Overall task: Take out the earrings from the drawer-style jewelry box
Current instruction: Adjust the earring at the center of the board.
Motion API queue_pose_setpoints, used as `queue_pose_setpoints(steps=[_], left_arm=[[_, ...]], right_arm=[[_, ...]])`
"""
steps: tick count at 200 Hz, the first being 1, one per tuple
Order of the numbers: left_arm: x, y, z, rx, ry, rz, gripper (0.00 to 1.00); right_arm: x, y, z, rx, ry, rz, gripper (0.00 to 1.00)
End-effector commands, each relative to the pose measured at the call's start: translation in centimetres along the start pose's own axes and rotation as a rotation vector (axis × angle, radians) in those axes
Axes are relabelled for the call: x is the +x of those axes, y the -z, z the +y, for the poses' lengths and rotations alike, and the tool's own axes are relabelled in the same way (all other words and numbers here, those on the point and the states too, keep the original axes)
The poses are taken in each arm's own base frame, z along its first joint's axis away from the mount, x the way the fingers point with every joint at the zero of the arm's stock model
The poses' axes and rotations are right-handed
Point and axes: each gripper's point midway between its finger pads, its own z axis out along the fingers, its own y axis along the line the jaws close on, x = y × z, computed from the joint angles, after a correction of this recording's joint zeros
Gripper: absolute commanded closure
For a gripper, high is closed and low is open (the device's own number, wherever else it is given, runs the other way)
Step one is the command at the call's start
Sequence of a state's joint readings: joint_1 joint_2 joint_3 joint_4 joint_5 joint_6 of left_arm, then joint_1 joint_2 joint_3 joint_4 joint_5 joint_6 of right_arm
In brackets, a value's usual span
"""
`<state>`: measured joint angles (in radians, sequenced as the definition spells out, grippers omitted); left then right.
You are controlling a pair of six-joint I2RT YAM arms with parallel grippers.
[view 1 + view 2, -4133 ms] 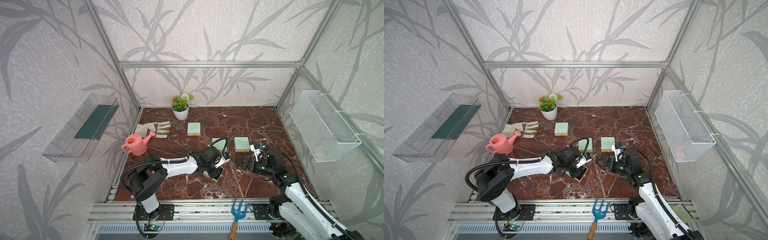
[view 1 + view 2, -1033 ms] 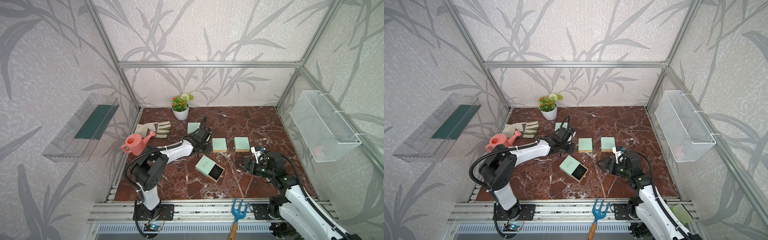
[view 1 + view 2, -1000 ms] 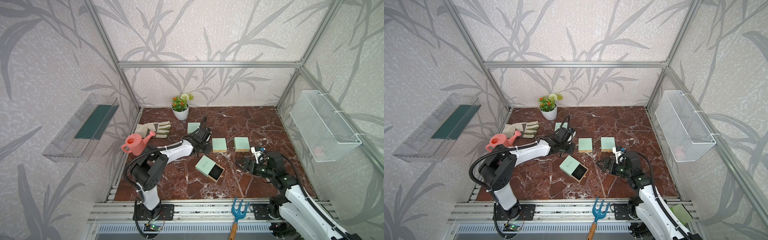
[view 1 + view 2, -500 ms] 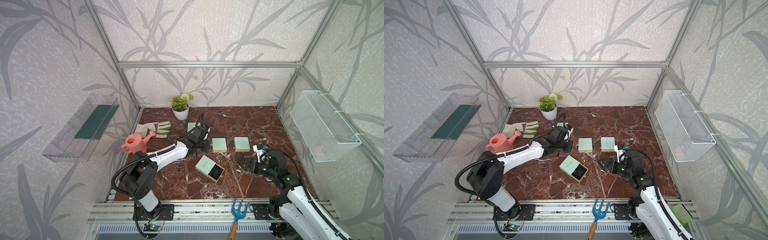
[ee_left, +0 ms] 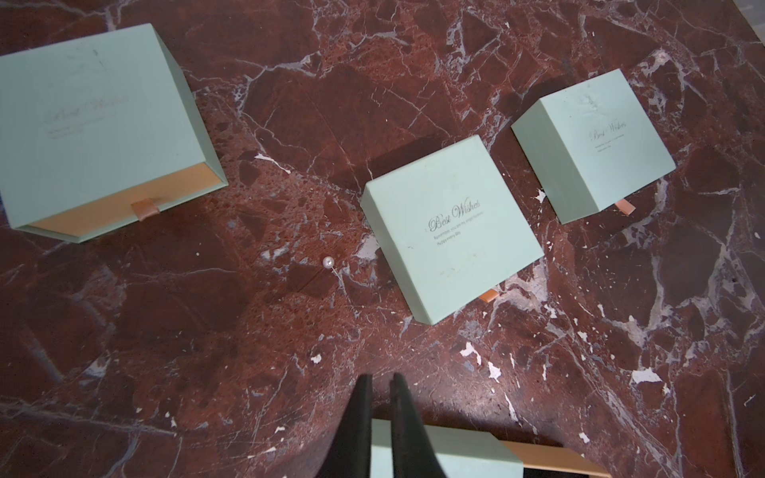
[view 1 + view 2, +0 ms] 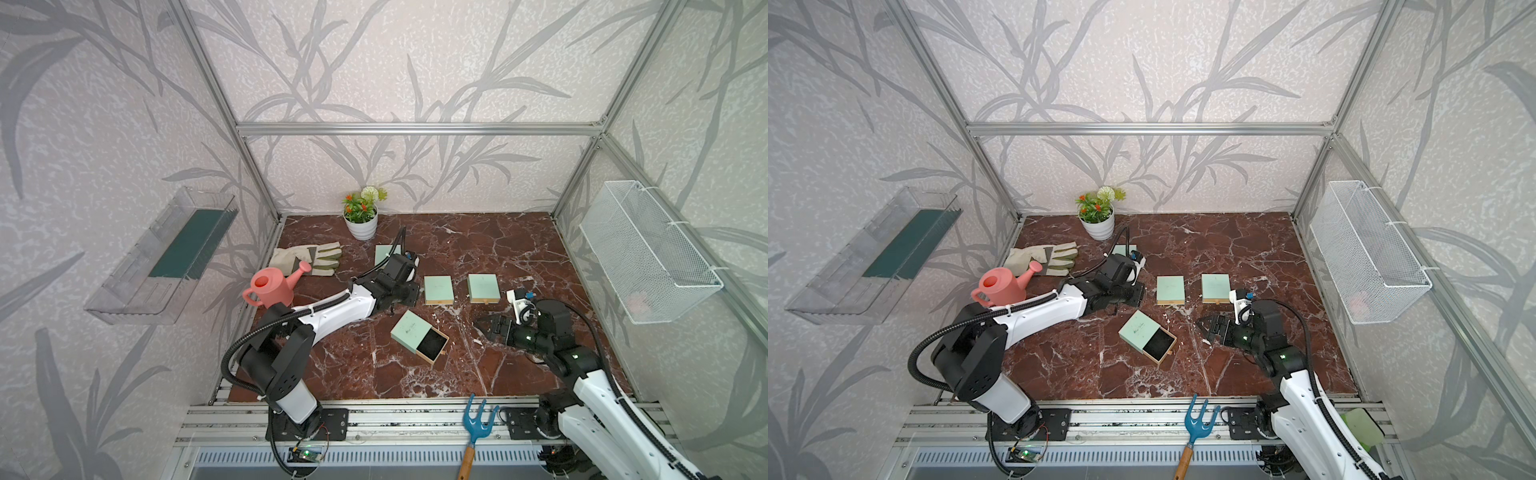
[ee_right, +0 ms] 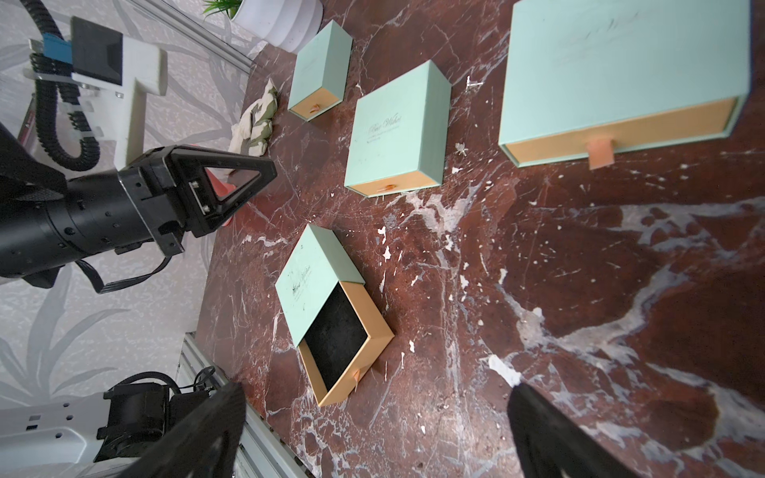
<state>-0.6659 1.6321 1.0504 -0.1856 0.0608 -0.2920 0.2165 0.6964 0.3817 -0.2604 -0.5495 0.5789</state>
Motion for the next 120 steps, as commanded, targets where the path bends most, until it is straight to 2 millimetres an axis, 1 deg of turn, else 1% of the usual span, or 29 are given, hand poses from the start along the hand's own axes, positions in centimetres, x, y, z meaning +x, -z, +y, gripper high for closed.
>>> queue_pose_setpoints(steps=[1, 59, 120], left_arm=[[-1.17, 0.96, 0.15, -0.006, 0.020, -0.042, 0.85], [-1.18, 0.73, 0.10, 0.001, 0.027, -0.033, 0.83], [-1.34, 0.58, -0.26, 0.020, 0.028, -0.033, 0.83]], right_arm=[[-1.57, 0.46, 1.17, -0.016, 0.020, -0.037, 0.01], [-1.73, 0.24, 1.04, -0.010, 0.030, -0.033, 0.01], [-1.74, 0.07, 0.92, -0.004, 0.030, -0.028, 0.01]])
